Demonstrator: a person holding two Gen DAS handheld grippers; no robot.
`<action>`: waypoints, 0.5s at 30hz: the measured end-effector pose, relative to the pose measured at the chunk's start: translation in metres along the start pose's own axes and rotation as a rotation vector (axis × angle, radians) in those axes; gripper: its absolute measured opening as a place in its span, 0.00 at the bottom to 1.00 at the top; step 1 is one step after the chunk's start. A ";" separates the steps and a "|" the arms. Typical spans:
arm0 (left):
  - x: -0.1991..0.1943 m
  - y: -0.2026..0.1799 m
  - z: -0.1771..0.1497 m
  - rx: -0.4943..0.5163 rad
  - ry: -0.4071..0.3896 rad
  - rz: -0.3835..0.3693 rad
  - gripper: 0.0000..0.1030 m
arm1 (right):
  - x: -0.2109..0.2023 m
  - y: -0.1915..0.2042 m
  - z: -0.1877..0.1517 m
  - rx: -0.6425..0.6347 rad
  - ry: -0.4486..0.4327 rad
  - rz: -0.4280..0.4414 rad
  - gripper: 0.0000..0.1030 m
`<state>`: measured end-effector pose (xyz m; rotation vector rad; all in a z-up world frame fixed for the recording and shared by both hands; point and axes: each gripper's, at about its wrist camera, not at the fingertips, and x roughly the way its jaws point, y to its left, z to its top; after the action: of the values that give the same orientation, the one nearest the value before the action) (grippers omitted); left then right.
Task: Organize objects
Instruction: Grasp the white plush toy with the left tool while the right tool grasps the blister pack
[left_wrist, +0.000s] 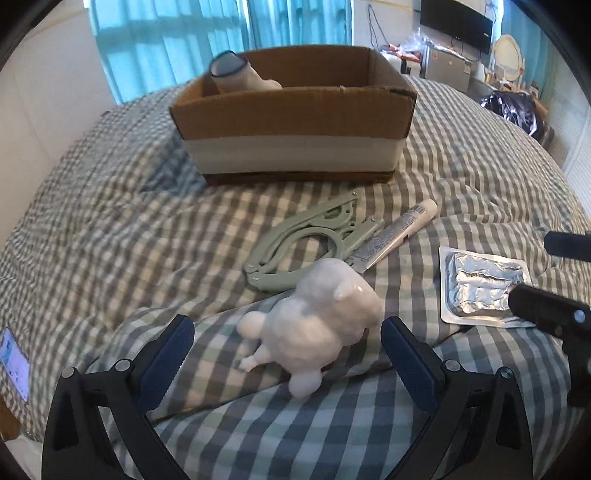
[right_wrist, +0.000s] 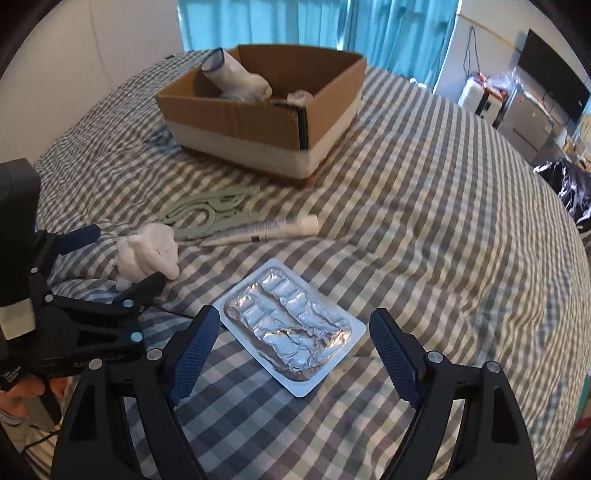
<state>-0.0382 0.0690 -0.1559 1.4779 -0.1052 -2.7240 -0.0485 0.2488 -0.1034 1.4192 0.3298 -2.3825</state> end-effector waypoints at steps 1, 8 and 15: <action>0.003 -0.002 0.003 0.011 0.005 -0.003 1.00 | 0.001 0.000 0.000 -0.006 0.004 -0.007 0.81; 0.019 -0.005 0.006 0.067 0.054 -0.099 0.82 | 0.011 0.000 0.002 -0.025 0.040 0.036 0.81; 0.006 0.010 -0.001 0.025 0.026 -0.093 0.82 | 0.029 0.023 -0.002 -0.145 0.069 0.041 0.81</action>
<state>-0.0404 0.0582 -0.1604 1.5619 -0.0715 -2.7844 -0.0503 0.2237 -0.1302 1.4291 0.4762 -2.2316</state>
